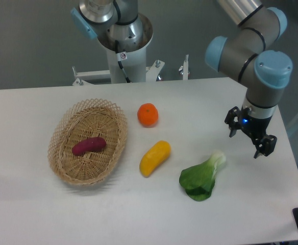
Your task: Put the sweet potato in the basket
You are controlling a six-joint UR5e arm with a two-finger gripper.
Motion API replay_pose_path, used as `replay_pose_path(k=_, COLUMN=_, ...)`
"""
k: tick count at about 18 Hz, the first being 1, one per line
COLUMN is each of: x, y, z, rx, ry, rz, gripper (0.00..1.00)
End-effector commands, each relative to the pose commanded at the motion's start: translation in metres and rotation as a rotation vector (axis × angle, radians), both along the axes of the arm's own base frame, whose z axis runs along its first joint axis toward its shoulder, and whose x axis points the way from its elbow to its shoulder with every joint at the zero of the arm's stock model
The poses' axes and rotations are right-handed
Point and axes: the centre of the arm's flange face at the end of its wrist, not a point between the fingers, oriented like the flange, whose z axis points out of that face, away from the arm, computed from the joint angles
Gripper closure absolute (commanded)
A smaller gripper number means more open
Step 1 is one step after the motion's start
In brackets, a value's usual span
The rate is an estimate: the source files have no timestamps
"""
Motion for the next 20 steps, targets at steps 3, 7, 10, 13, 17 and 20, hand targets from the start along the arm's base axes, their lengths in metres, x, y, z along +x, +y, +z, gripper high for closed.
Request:
replay_pose_path(k=3, x=0.0, y=0.0, z=-0.003, rx=-0.003, ry=-0.004, rz=0.002, gripper=0.0)
replay_pose_path(k=7, x=-0.002, y=-0.003, z=-0.004, rx=-0.045, ry=0.003, rz=0.019, gripper=0.0)
replay_pose_path(k=10, x=-0.009, y=-0.002, z=0.0, rx=-0.094, ry=0.024, rz=0.033, gripper=0.0)
replay_pose_path(k=13, x=-0.01, y=0.0, z=-0.002, rx=-0.091, ry=0.021, rz=0.077, gripper=0.0)
replay_pose_path(k=17, x=-0.011, y=0.002, z=-0.004, rx=-0.1, ry=0.023, rz=0.107, gripper=0.0)
replay_pose_path(k=20, x=-0.011, y=0.002, z=-0.005, rx=-0.1, ry=0.019, rz=0.105, gripper=0.0)
